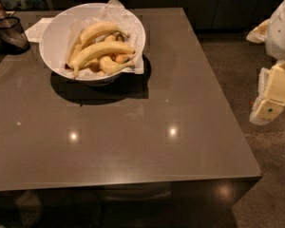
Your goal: Pick banana from white bowl
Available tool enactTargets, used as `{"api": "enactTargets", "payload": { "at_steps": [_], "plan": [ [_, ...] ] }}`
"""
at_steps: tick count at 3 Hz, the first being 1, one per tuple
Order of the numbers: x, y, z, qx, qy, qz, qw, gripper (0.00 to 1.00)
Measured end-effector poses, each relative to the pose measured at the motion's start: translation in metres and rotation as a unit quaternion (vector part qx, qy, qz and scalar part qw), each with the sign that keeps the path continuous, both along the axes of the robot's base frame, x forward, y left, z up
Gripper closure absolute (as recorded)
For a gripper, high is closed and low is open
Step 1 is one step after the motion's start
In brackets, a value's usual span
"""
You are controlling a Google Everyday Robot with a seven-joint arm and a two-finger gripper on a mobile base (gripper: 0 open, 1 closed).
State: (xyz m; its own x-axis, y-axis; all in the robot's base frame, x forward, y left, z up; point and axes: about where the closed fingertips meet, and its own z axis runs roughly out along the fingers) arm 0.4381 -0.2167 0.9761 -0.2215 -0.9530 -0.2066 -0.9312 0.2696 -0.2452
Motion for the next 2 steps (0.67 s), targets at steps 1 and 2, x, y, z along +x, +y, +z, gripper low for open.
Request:
{"api": "enactTargets", "payload": {
  "at_steps": [1,2],
  "plan": [
    [0.0000,0.0000,0.0000,0.000,0.000,0.000,1.0000,0.00],
    [0.0080,0.0070,0.0034,0.001,0.006,0.001,1.0000,0.00]
  ]
}}
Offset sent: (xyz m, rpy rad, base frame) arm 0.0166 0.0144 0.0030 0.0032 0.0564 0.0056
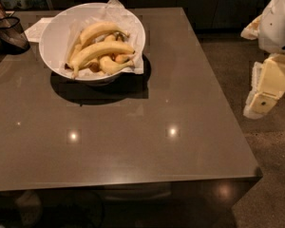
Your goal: Pick banana from white bowl
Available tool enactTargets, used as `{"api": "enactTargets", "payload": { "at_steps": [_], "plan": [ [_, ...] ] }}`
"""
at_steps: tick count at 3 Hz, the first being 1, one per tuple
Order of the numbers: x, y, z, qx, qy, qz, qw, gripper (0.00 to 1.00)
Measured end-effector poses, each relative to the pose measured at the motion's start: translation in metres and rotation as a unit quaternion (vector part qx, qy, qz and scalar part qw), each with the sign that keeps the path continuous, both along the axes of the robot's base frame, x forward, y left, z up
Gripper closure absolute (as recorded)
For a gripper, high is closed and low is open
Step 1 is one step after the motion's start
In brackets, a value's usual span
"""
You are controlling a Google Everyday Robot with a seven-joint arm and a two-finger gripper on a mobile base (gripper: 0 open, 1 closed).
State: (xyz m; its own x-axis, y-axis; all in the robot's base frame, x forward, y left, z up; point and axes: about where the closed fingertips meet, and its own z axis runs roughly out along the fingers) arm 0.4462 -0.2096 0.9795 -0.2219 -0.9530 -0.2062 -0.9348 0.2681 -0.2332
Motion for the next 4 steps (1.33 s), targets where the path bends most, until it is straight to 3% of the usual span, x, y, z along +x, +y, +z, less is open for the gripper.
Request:
{"api": "enactTargets", "payload": {
  "at_steps": [2,3,4],
  "plan": [
    [0.052,0.054,0.010,-0.020,0.011,0.063,0.9977,0.00],
    [0.058,0.059,0.012,-0.014,-0.001,0.067,0.9977,0.00],
    [0.074,0.086,0.024,-0.014,-0.019,0.095,0.9952,0.00]
  ]
}}
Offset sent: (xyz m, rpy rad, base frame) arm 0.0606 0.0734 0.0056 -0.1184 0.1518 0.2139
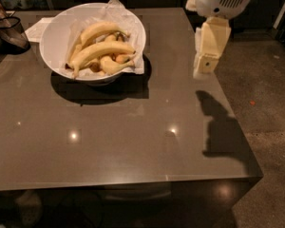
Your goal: Pick banana from white bowl
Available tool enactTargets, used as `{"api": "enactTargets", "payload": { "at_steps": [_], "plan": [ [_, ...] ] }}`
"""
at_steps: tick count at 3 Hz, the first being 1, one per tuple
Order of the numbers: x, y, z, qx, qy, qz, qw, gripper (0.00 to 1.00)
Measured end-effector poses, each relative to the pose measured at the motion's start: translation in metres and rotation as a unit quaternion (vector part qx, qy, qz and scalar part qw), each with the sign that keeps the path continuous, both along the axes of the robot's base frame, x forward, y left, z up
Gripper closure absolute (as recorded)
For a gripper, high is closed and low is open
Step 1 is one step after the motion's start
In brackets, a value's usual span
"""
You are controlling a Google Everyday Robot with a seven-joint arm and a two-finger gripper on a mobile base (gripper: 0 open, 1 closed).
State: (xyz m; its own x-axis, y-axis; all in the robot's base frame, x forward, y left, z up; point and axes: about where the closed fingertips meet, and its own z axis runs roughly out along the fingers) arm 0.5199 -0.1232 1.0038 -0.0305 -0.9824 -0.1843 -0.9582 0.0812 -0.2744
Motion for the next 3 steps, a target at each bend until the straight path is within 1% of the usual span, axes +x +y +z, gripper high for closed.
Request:
{"api": "enactTargets", "payload": {
  "at_steps": [1,2,3],
  "plan": [
    [0.020,0.034,0.014,-0.008,-0.012,0.036,0.9993,0.00],
    [0.026,0.042,0.017,-0.001,-0.024,0.040,0.9989,0.00],
    [0.030,0.044,0.017,0.013,-0.030,0.047,0.9983,0.00]
  ]
}}
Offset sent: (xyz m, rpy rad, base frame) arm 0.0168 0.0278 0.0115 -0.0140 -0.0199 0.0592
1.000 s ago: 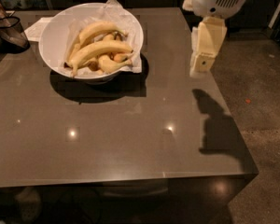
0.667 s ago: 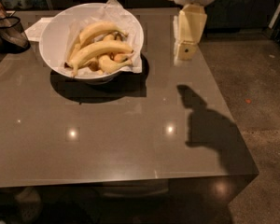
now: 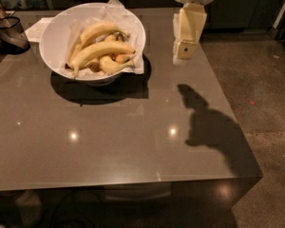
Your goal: Pick banana from white bowl
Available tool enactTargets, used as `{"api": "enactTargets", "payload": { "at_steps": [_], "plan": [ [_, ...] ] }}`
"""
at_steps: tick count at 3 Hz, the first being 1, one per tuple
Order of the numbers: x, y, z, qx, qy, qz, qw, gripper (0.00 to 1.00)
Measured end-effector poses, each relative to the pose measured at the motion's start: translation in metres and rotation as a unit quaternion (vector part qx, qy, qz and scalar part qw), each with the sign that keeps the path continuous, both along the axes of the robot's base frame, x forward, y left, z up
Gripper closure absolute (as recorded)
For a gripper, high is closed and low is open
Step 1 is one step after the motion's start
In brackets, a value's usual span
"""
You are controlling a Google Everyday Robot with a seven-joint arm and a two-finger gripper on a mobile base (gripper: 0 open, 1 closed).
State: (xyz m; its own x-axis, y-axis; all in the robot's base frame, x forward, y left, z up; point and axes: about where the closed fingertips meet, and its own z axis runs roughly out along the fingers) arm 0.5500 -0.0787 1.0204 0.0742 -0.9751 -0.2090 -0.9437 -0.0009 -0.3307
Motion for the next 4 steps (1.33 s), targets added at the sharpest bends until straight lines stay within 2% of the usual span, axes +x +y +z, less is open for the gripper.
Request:
{"api": "enactTargets", "payload": {
  "at_steps": [1,2,3,4],
  "plan": [
    [0.017,0.020,0.001,0.005,0.000,0.025,0.9997,0.00],
    [0.039,0.054,0.002,0.000,0.003,0.073,0.9973,0.00],
    [0.045,0.061,0.007,0.009,-0.011,0.075,0.9971,0.00],
    [0.052,0.065,0.006,0.033,-0.014,0.085,0.9957,0.00]
  ]
}}
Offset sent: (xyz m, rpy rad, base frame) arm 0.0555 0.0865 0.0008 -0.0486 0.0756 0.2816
